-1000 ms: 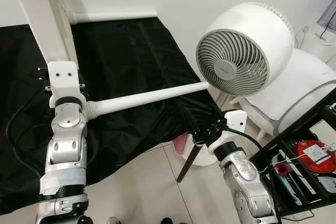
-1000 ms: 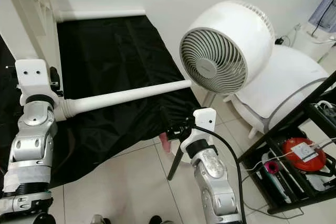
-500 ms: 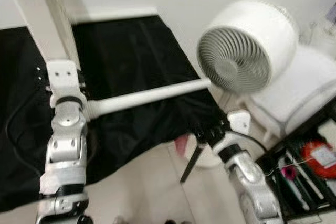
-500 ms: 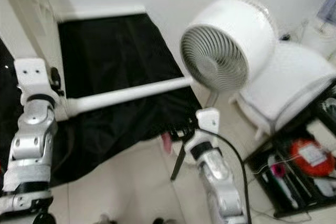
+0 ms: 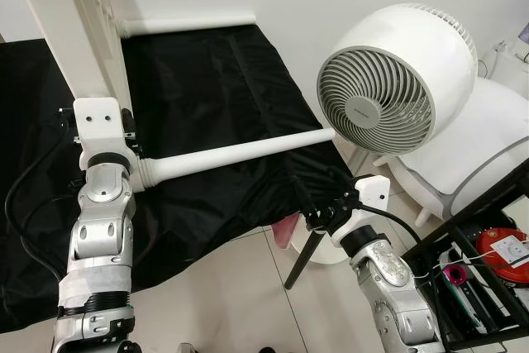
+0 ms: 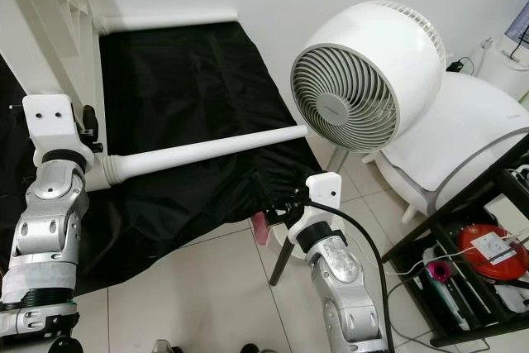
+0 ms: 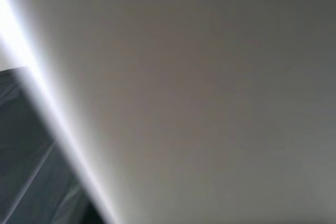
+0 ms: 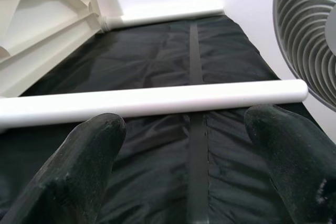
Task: Building children table
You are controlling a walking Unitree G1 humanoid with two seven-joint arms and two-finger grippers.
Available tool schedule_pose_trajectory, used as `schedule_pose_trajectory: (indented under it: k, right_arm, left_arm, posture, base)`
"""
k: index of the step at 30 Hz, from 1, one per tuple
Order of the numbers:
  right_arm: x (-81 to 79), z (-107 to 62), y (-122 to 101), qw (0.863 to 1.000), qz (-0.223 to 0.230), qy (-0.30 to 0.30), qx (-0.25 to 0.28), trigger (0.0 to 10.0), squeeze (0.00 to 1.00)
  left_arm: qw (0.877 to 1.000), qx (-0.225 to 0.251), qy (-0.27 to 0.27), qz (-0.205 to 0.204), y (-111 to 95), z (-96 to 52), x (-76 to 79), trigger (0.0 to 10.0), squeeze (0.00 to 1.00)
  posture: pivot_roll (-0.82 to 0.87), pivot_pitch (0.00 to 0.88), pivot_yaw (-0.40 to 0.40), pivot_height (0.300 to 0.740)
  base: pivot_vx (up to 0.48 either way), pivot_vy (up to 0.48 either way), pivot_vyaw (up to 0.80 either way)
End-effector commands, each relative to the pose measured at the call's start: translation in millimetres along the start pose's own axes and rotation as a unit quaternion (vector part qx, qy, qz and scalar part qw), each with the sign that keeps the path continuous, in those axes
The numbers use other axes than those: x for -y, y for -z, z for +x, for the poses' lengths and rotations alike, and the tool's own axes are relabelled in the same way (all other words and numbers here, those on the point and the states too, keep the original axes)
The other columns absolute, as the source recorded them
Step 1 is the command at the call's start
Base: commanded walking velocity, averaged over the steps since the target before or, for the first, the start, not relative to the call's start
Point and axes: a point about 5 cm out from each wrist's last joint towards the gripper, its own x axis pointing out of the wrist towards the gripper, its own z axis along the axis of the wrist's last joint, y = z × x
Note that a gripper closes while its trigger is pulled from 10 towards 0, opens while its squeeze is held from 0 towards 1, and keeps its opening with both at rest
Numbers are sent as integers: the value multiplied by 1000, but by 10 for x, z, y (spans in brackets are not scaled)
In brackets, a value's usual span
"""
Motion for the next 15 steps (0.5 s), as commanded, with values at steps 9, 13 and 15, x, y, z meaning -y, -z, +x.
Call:
schedule_pose_trajectory:
  k: [9,13,15]
  right_arm:
    - [40,-29,43,1000,1,1,-13,10000,0]
    - [41,-30,44,1000,1,1,-13,10000,0]
    - [41,-28,45,1000,1,1,-13,10000,0]
  left_arm:
    - [999,-34,-3,16,165,0,-80,10000,1000]
    - [999,-30,0,25,157,0,-81,10000,0]
    - [999,-29,0,25,152,-2,-78,10000,0]
  posture:
    - [34,143,-61,740]
    - [35,143,-62,740]
    - [34,143,-62,740]
  base:
    - [0,0,0]
    - [0,0,0]
    - [0,0,0]
